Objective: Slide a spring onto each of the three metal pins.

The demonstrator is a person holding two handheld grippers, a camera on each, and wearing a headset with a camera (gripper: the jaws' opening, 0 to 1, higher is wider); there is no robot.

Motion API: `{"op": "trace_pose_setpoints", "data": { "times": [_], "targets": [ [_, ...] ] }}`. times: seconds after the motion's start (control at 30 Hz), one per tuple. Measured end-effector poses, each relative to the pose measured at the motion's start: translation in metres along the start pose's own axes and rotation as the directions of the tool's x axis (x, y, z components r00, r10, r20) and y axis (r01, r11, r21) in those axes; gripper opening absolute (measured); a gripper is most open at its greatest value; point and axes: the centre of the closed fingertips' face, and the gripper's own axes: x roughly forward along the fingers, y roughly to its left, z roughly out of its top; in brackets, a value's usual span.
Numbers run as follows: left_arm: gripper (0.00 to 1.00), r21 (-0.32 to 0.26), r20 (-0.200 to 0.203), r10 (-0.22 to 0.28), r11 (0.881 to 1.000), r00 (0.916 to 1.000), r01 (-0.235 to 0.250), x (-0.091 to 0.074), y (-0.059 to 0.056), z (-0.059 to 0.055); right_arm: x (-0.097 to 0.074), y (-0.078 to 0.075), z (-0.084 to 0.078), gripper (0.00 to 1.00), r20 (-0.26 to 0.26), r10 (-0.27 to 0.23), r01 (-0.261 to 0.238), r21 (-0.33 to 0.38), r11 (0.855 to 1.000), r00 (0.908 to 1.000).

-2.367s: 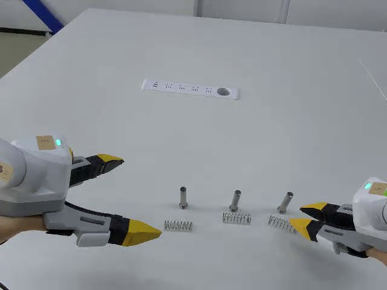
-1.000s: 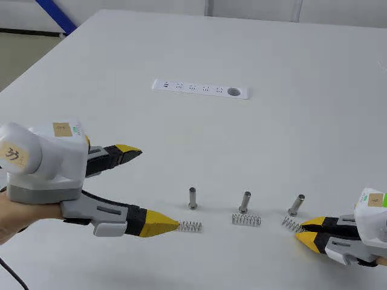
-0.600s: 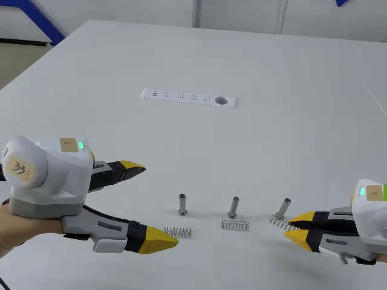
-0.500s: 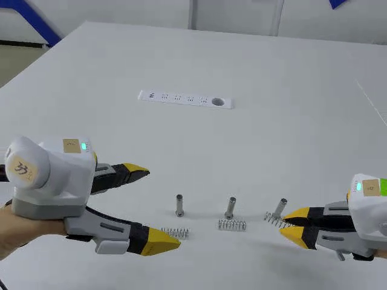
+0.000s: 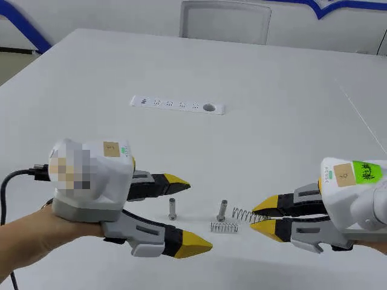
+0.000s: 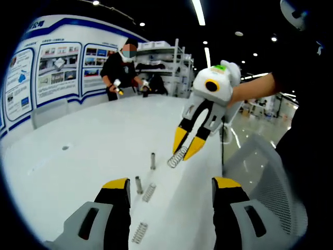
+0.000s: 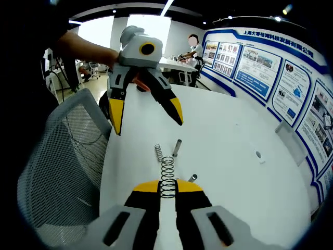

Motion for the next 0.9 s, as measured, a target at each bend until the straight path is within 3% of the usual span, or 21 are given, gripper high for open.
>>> {"op": "trace_pose_setpoints", "data": {
  "times": [0.3, 0.9],
  "targets": [
    [0.46, 0.025, -0.007, -0.053, 0.998, 0.9986, 0.053, 0.014, -0.016, -0.002, 0.003, 0.016, 0.017, 0.11, 0.025, 0.041, -0.040, -0.050, 0.998, 0.9988],
    [0.22, 0.049, -0.015, -0.069, 0.996, 0.9975, 0.070, 0.019, -0.023, -0.005, 0.008, 0.029, 0.023, 0.11, 0.012, 0.086, -0.084, -0.119, 0.989, 0.9962]
  ]
}}
